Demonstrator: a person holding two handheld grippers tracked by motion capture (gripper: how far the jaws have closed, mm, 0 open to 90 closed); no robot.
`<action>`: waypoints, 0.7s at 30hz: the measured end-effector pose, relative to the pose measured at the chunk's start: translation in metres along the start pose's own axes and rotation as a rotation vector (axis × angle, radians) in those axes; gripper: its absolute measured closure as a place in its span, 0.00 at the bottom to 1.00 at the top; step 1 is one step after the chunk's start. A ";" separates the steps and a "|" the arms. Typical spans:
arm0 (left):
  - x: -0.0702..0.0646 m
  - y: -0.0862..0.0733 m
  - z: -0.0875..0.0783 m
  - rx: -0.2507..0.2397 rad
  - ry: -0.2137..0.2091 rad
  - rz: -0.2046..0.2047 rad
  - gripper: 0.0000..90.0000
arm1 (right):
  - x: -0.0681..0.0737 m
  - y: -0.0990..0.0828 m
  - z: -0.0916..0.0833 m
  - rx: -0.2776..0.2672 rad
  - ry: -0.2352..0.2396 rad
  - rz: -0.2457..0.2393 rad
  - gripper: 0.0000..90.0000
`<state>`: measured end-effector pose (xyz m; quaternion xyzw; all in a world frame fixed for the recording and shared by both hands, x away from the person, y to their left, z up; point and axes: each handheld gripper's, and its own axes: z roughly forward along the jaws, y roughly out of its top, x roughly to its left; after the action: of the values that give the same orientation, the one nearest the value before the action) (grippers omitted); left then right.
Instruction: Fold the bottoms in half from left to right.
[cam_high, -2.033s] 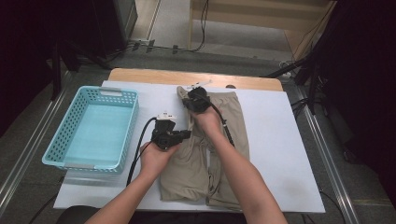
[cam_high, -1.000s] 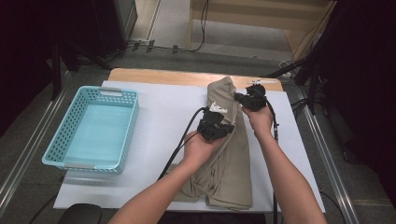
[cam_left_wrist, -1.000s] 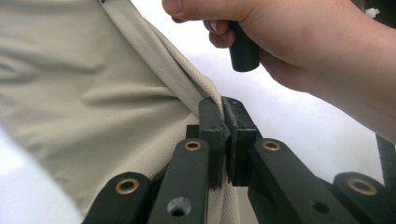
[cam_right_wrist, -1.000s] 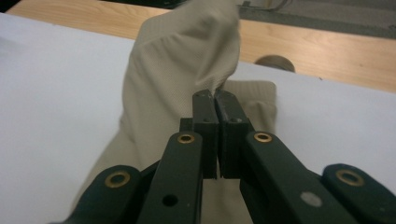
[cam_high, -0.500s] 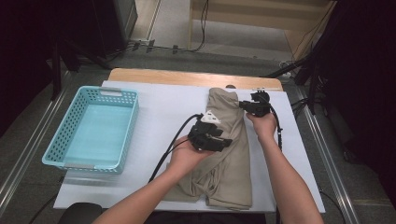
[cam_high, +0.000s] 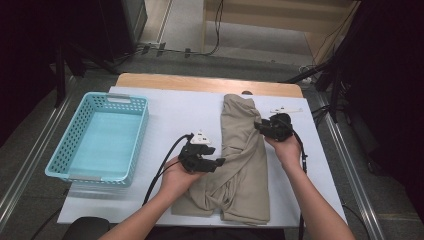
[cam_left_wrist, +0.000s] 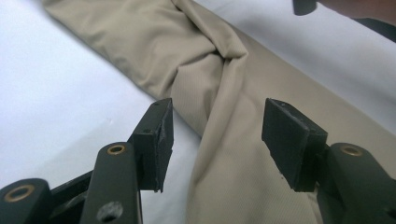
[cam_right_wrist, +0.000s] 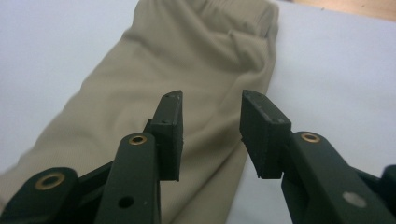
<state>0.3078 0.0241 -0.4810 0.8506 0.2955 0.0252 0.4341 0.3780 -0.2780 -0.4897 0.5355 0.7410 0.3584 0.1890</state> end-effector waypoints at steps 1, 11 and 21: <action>0.000 -0.002 0.001 0.005 0.002 0.003 0.49 | 0.002 -0.003 -0.002 0.002 0.000 -0.008 0.63; -0.001 -0.013 0.024 0.056 -0.007 -0.015 0.49 | 0.033 -0.029 -0.035 -0.014 0.092 -0.091 0.57; -0.011 -0.015 0.035 0.143 -0.139 -0.057 0.94 | 0.065 -0.039 -0.036 0.003 0.167 -0.154 0.56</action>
<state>0.3025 -0.0006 -0.5118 0.8703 0.2899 -0.0677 0.3923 0.3053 -0.2365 -0.4876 0.4454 0.7937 0.3850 0.1529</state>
